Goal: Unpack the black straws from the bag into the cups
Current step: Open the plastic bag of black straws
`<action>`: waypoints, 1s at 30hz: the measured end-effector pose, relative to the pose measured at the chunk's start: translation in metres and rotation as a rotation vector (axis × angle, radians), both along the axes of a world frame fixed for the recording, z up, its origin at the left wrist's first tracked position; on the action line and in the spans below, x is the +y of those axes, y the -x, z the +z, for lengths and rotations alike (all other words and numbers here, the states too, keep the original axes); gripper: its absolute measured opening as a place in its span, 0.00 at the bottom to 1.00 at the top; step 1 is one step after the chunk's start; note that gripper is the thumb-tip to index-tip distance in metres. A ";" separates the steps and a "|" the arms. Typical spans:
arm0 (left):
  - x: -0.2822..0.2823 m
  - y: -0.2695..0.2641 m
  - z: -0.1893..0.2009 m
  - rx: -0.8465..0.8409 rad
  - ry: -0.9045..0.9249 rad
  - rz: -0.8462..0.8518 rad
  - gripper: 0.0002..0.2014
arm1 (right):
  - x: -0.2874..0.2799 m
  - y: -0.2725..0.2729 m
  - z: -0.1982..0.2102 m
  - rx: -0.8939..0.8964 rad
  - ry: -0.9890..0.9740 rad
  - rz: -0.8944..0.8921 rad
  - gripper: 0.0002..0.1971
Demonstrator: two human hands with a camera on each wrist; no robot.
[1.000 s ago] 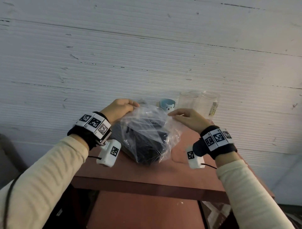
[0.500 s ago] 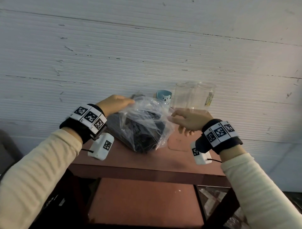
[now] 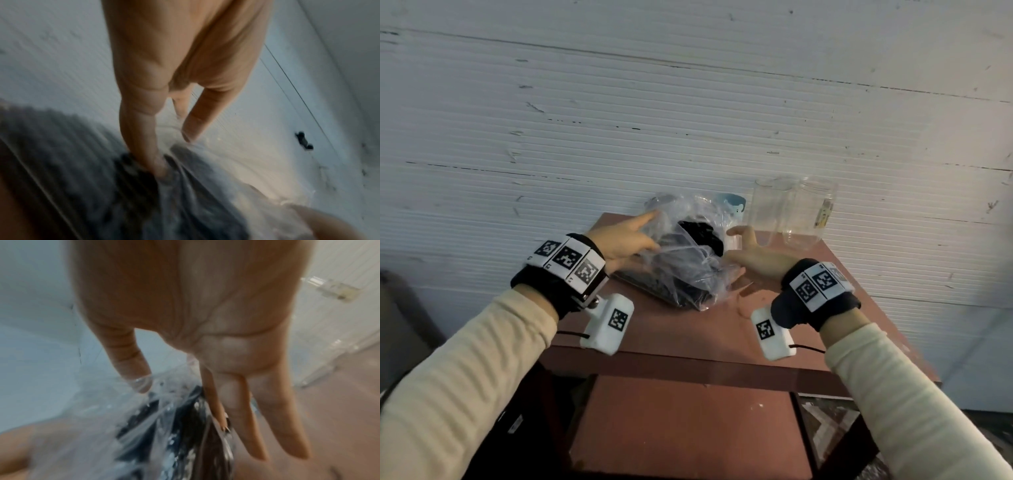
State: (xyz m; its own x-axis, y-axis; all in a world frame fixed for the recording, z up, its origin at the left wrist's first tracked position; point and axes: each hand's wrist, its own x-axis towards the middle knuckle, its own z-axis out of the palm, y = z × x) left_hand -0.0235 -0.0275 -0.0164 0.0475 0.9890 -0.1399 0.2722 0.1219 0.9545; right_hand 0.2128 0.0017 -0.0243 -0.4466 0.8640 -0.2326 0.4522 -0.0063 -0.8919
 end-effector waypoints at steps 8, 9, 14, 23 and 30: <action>0.004 -0.013 0.026 -0.256 -0.152 0.165 0.36 | 0.014 0.007 0.002 0.441 -0.122 0.080 0.37; 0.003 -0.014 0.032 -0.281 -0.160 0.161 0.34 | 0.014 0.008 0.006 0.490 -0.159 0.081 0.38; 0.001 -0.017 0.051 -0.260 -0.220 0.113 0.44 | 0.010 0.013 0.033 0.653 -0.393 0.091 0.42; 0.004 -0.017 0.055 -0.442 -0.230 -0.025 0.36 | 0.021 0.013 0.048 0.710 -0.415 -0.049 0.30; 0.008 -0.014 0.037 -0.374 -0.201 0.040 0.41 | 0.027 0.024 0.036 0.350 -0.525 -0.170 0.19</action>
State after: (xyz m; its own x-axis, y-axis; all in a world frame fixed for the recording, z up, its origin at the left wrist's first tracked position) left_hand -0.0099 -0.0194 0.0201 0.0191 0.9970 0.0755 -0.0983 -0.0733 0.9925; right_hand 0.1892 0.0291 0.0120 -0.2665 0.8885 0.3737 0.1660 0.4242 -0.8902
